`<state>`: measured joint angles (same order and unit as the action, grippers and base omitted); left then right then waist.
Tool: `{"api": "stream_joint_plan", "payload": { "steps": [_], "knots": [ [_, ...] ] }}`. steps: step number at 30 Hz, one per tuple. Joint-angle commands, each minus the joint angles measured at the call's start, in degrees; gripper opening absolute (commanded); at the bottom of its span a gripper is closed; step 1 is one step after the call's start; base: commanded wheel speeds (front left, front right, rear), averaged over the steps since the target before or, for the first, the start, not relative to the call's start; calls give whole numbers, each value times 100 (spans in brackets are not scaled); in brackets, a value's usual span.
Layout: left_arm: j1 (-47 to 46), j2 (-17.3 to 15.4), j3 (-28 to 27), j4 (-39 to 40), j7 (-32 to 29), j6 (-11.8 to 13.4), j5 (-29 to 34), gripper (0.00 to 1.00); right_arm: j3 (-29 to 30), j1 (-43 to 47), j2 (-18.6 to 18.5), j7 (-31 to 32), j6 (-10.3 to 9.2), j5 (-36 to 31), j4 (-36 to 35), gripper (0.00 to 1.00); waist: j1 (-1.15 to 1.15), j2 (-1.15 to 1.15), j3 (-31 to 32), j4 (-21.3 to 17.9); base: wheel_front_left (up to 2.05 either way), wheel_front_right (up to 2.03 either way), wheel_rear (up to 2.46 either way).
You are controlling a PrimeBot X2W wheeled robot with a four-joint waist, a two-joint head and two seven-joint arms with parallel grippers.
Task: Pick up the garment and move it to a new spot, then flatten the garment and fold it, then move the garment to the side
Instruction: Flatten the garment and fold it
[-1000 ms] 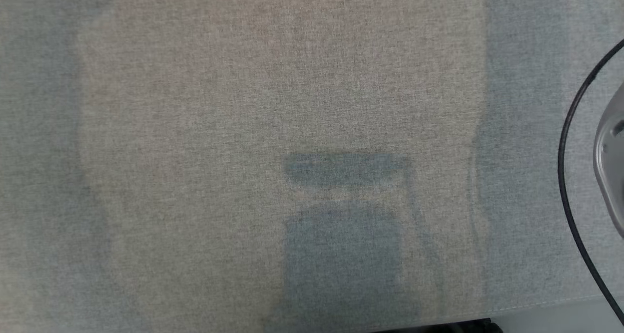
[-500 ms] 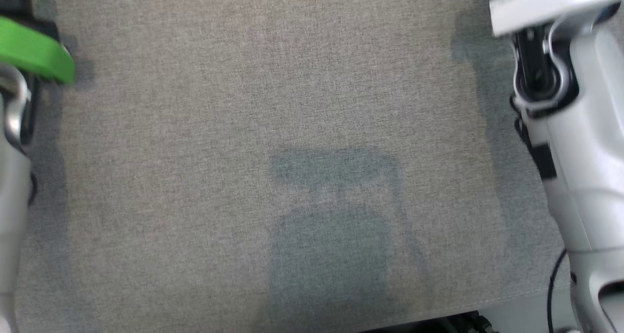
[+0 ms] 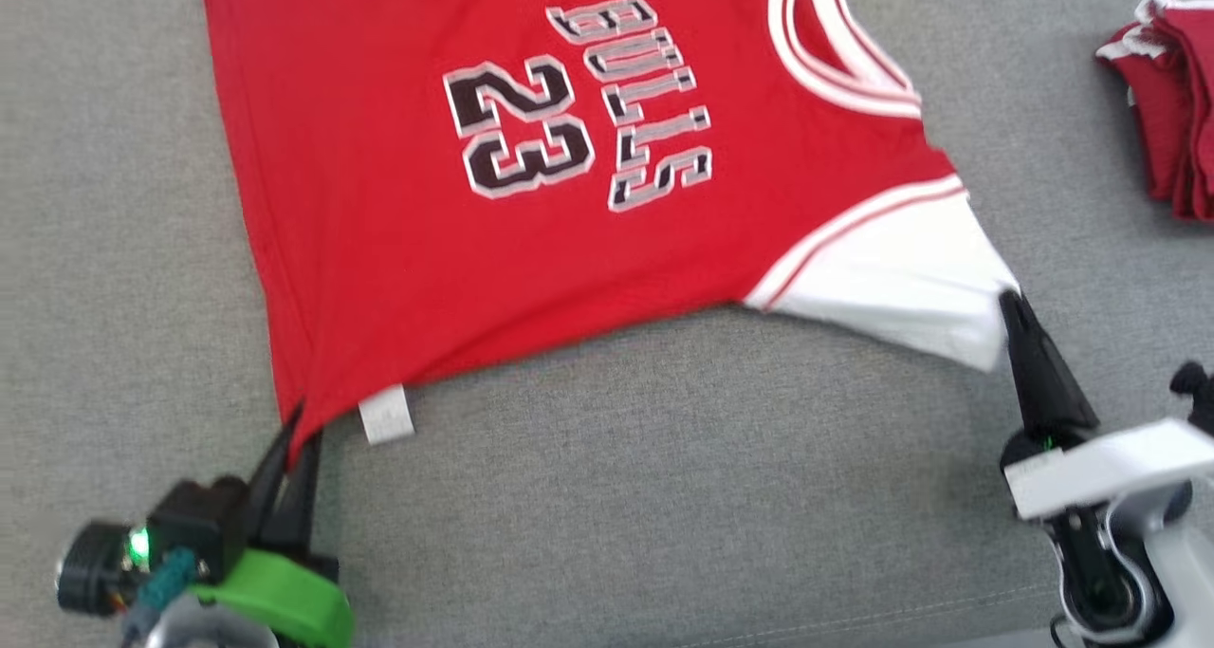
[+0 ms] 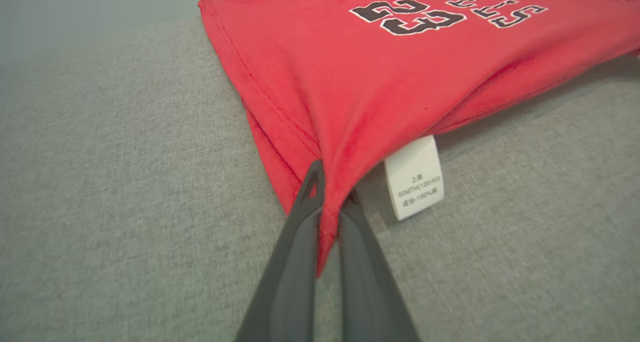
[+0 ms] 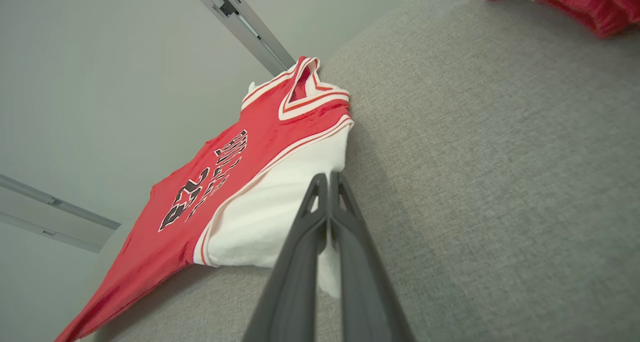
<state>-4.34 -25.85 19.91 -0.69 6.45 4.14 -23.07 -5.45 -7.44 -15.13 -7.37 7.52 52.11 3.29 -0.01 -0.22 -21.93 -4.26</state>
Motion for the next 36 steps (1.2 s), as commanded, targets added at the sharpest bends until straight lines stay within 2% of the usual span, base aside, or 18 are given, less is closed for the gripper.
{"api": "stream_joint_plan", "payload": {
  "steps": [1, 6, 10, 18, 25, 30, 36],
  "knots": [
    [310, 2, 4, 165, -61, 129, -64, 0, 80, 305, 0, 52, -7, 54, -60, 0, 1, 22, 631, 49, 0, 0, 0],
    [1629, 220, 70, 1134, -263, 644, -320, 0, 548, 1478, 149, 180, -7, 228, -423, 0, 1, 22, 632, -11, 0, 0, 0],
    [1994, 312, 167, 1473, -407, 773, -438, 0, 737, 1644, 315, 281, -6, 261, -498, 0, 1, 22, 510, -54, 0, 0, 0],
    [1288, -26, 157, 1943, -1341, 571, -619, 0, 446, 586, 499, 712, -5, 70, -590, 0, 1, 22, 407, -46, 0, 0, 0],
    [624, -349, 46, 2186, -2198, 327, -1001, 0, 457, -412, 505, 1181, -5, -85, -445, 0, 1, 22, 330, -56, 0, 0, 0],
    [173, -435, 24, 2054, -2681, 128, -1358, 0, 631, -1073, 550, 1412, -5, -255, 16, 0, 1, 22, 234, -32, 0, 0, 0],
    [-578, -399, 102, 1427, -3174, -135, -1663, 0, 700, -1797, 661, 1518, -4, -592, 876, 0, 1, 22, 135, 52, 0, 0, 0]
  ]
}}
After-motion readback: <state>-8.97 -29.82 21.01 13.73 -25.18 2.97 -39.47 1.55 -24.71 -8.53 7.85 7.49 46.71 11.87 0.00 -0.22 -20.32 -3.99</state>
